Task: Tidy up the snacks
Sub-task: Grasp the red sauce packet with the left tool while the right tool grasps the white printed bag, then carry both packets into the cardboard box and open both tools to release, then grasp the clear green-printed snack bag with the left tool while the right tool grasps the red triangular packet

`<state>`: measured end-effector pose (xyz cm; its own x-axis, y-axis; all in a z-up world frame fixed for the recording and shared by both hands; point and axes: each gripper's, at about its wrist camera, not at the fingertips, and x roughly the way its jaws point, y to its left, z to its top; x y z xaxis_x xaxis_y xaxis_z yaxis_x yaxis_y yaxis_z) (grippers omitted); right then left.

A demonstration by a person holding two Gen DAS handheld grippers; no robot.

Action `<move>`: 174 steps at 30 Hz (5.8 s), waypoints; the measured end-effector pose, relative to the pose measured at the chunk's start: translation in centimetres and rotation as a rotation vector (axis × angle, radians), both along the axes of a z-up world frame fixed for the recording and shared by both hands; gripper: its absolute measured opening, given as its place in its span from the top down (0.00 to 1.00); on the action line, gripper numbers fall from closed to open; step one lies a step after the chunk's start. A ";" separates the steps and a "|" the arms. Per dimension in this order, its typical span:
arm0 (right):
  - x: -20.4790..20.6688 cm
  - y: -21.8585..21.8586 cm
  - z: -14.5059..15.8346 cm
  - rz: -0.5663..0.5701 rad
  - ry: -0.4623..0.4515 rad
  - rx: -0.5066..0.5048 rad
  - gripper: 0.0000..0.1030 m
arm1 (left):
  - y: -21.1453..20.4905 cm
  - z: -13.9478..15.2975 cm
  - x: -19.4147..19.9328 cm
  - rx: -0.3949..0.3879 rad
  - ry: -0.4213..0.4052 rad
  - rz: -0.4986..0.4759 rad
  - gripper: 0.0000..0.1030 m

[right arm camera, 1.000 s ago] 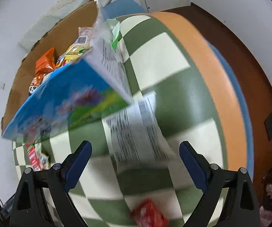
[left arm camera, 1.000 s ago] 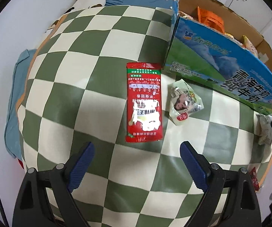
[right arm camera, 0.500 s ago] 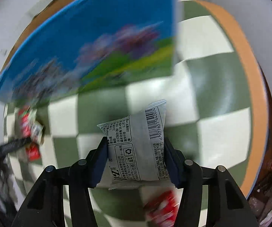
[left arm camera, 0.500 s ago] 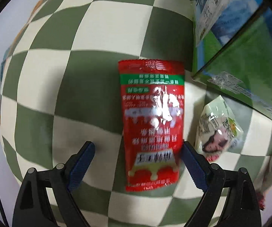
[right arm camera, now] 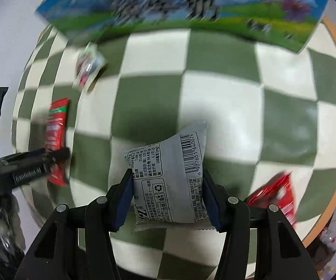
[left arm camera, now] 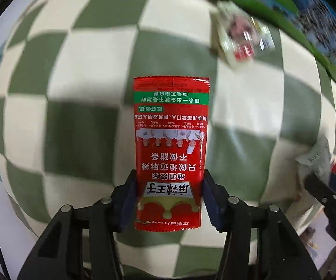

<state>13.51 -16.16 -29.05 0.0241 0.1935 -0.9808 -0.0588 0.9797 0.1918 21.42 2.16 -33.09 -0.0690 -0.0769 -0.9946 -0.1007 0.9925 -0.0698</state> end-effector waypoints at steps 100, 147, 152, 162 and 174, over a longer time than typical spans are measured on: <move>23.8 -7.9 6.3 -0.211 -0.123 -0.011 0.04 | -5.8 10.9 29.7 -0.025 -0.168 -0.109 0.08; 2.5 -5.8 26.6 -0.180 -0.688 -0.086 0.04 | -6.8 28.1 5.4 0.052 -0.755 -0.134 0.08; 1.7 -6.6 25.1 -0.209 -0.631 -0.043 0.04 | -6.6 26.6 4.6 0.047 -0.718 -0.121 0.08; -1.9 -12.5 13.2 -0.366 -0.248 0.037 0.04 | -6.3 17.8 2.6 0.083 -0.508 -0.144 0.08; -4.6 -14.0 0.9 -0.495 -0.041 0.072 0.34 | -3.1 8.1 3.8 0.136 -0.251 -0.083 0.08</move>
